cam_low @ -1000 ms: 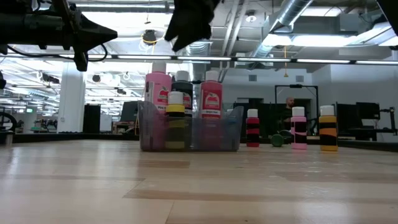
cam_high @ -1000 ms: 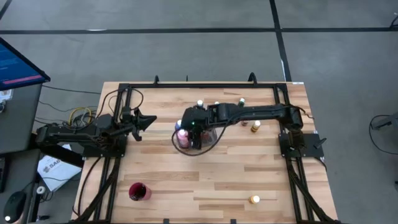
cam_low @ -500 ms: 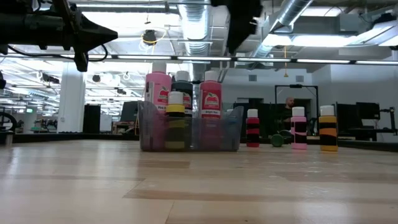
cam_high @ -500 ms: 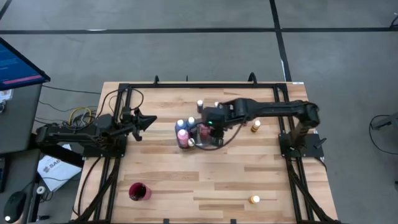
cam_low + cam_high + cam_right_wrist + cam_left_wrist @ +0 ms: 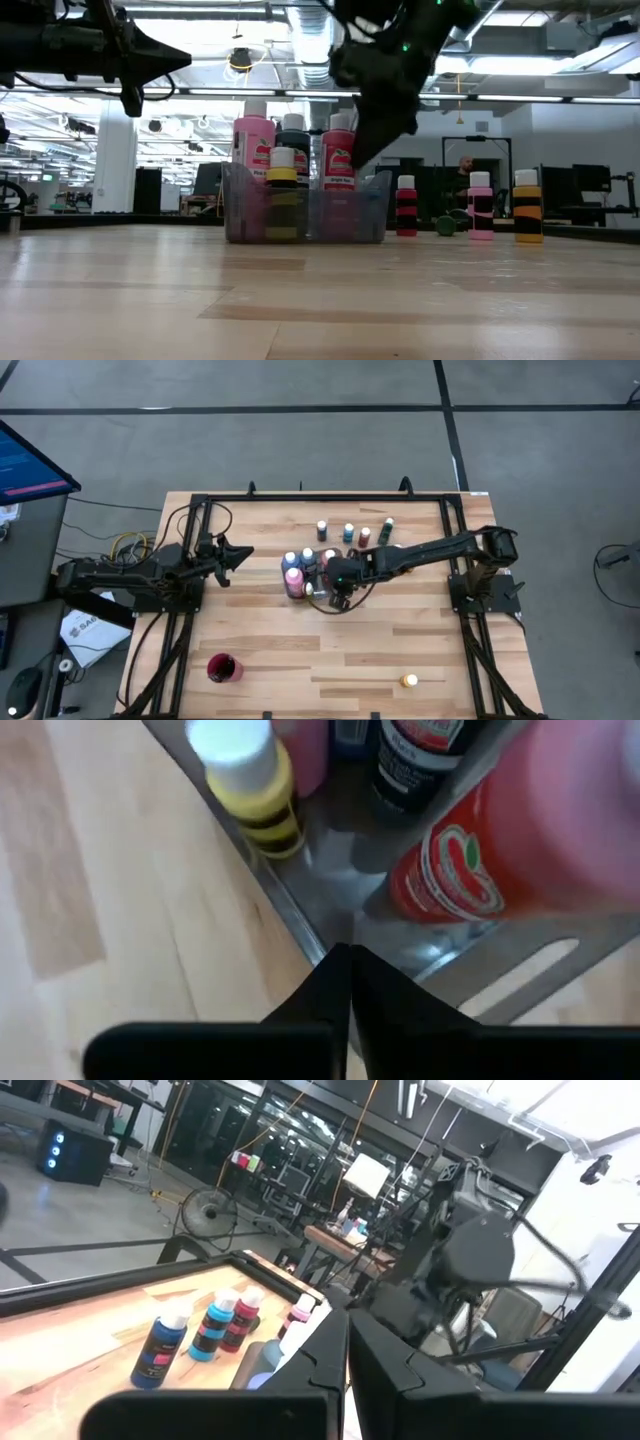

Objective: Pick & Place Paint Supplies
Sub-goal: Adjust the large pink paint bottle in the black bin

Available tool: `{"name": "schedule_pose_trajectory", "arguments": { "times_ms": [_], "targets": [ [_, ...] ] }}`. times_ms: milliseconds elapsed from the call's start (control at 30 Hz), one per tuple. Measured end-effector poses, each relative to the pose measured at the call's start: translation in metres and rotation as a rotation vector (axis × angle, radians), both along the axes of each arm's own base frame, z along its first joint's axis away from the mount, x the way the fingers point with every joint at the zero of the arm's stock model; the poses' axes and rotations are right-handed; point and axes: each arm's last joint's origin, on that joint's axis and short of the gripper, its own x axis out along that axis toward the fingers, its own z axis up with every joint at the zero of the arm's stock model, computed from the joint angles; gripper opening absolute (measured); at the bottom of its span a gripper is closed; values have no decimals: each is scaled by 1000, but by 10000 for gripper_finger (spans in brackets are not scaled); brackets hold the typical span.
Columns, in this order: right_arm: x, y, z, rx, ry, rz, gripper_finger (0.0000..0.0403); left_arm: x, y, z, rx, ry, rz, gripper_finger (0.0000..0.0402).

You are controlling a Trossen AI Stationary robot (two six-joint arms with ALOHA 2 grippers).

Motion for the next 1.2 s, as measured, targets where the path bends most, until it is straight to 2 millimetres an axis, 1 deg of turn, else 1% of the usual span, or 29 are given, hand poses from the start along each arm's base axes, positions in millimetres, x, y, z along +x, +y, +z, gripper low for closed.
{"name": "schedule_pose_trajectory", "arguments": {
  "times_ms": [200, 300, 500, 900, 1200],
  "targets": [
    [9, -19, -15, -17, 11, -29, 6, 1, 0, 0, 0, 3, 0, 3],
    [10, -27, -13, -23, -7, -39, 2, 1, 0, 0, 0, 4, 0, 3],
    [15, -38, -10, -29, -78, -55, 2, 2, 0, 0, 0, 3, 0, 3],
    [18, -41, -8, -40, -115, -48, 1, 1, 0, 0, 0, -3, 0, 3],
    [17, -29, -9, -52, -82, 9, 1, 1, 0, 1, 1, -10, 0, 3]
  ]
}}
